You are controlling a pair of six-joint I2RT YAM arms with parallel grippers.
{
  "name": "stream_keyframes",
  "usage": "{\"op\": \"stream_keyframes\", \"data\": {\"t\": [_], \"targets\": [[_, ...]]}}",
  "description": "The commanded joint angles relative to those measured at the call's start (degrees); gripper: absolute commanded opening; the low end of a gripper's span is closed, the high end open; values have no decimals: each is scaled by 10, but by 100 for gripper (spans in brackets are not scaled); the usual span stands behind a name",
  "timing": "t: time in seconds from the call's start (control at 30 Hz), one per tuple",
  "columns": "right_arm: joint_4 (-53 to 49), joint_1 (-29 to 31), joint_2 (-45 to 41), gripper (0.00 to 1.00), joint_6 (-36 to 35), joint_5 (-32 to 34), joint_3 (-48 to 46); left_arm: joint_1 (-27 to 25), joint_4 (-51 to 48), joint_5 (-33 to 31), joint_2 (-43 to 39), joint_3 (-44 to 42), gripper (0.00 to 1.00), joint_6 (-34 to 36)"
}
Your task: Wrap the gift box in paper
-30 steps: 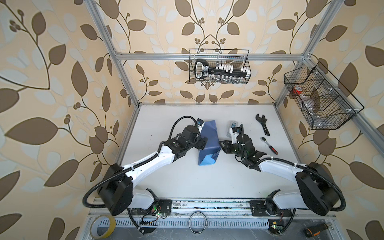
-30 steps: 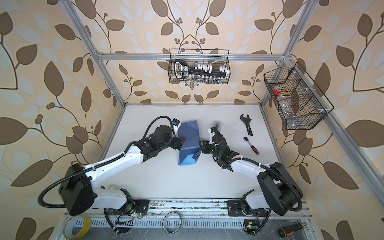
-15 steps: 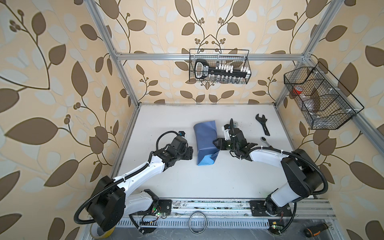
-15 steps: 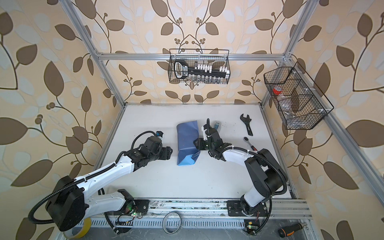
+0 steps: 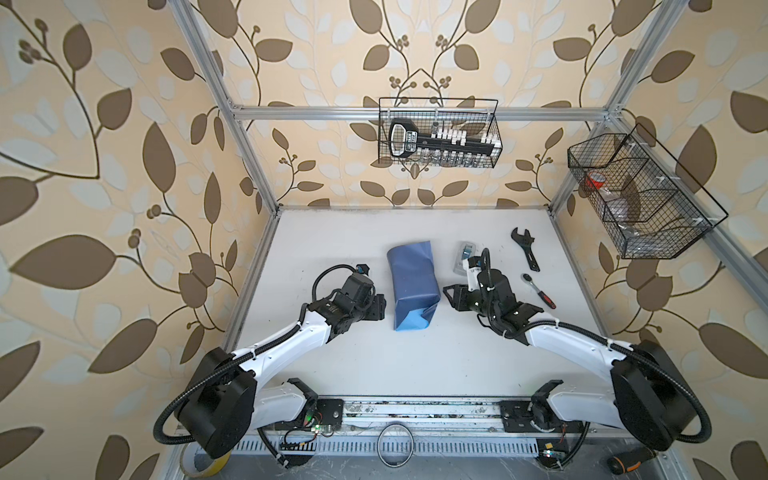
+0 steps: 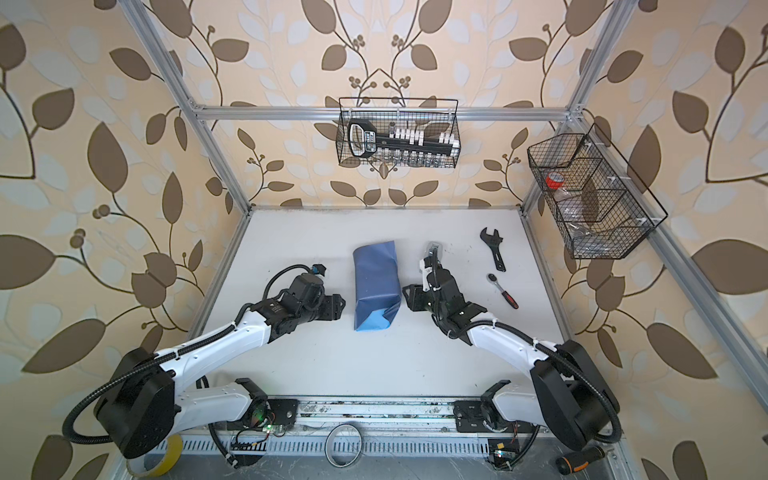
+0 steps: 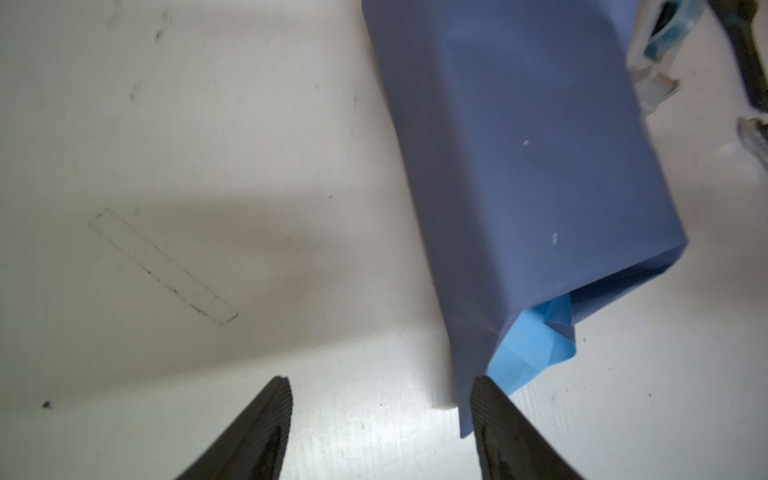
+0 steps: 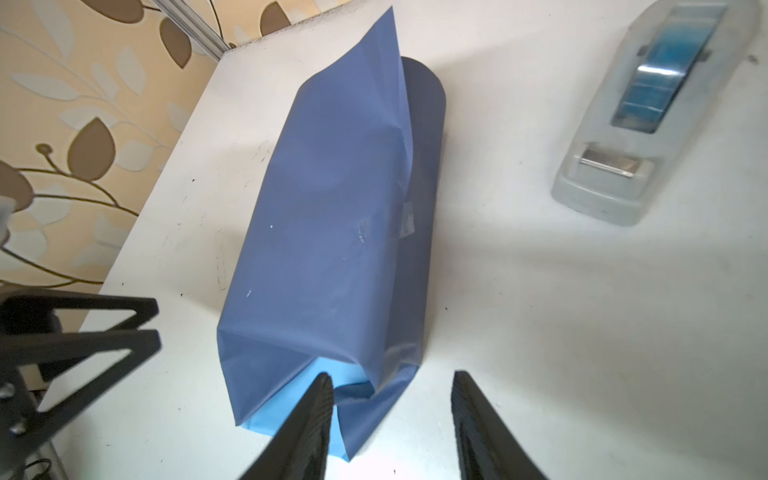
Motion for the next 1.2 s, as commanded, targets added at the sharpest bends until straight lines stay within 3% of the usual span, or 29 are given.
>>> {"op": "stream_keyframes", "data": {"t": [0.0, 0.13, 0.4, 1.17], "targets": [[37, 34, 3, 28, -1, 20, -48, 0, 56, 7, 16, 62, 70, 30], [127, 70, 36, 15, 12, 21, -73, 0, 50, 46, 109, 165, 63, 63], [246, 100, 143, 11, 29, 18, -78, 0, 27, 96, 263, 285, 53, 95], [305, 110, 259, 9, 63, 21, -42, 0, 49, 103, 325, 269, 51, 113]]}}
